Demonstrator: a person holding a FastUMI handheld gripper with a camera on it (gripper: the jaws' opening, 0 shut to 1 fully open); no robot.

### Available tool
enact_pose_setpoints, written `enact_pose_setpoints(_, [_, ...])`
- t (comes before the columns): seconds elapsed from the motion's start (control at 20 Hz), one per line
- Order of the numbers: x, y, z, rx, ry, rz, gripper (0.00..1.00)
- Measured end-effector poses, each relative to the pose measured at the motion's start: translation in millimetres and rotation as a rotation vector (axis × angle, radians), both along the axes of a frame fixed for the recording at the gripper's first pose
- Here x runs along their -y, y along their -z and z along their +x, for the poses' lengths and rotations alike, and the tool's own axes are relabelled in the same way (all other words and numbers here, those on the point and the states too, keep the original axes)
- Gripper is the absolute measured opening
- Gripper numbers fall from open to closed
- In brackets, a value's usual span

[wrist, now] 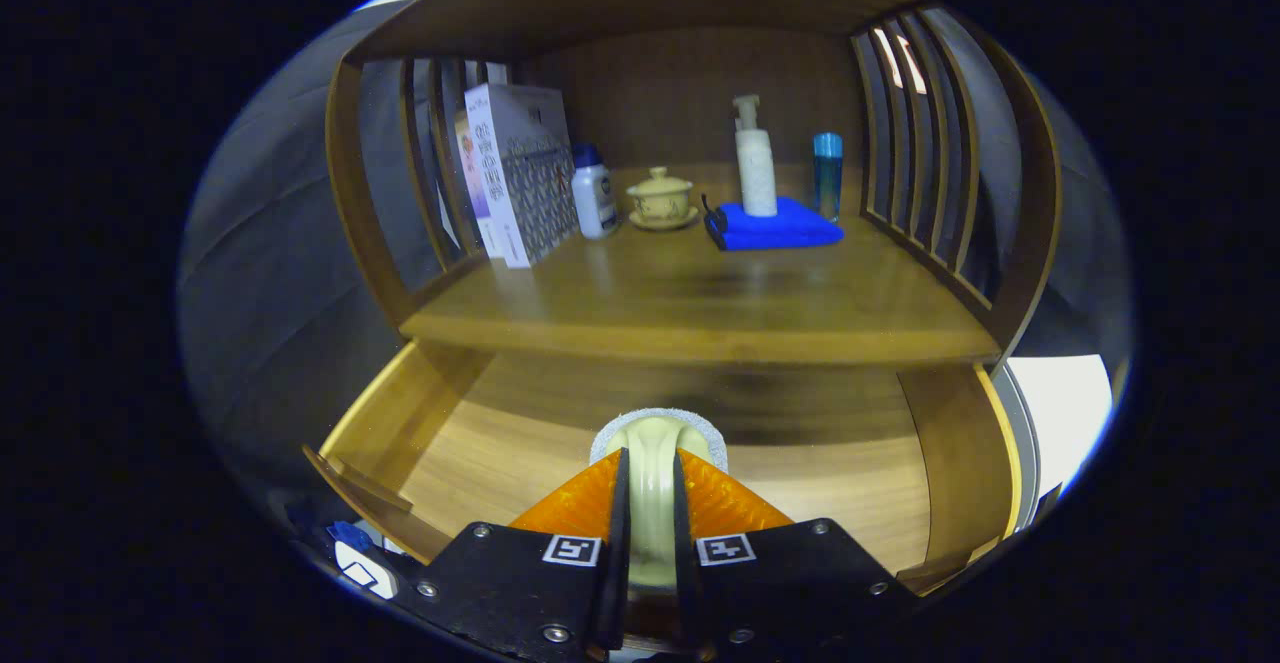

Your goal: Pull open the drawer, take out the items inside it, and place them on the countertop above the cabinet.

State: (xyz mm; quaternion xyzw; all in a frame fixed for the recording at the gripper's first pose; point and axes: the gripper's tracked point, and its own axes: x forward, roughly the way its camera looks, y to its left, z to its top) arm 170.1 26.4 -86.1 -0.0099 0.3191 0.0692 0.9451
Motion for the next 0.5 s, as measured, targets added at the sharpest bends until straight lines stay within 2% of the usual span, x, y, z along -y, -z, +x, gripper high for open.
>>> enact_pose_setpoints(0.3, [-10, -47, 45, 0.074, 0.027, 0.005, 0.21])
enact_pose_setpoints(0.5, [-18, -57, 84, 0.101, 0.053, -0.004, 0.21])
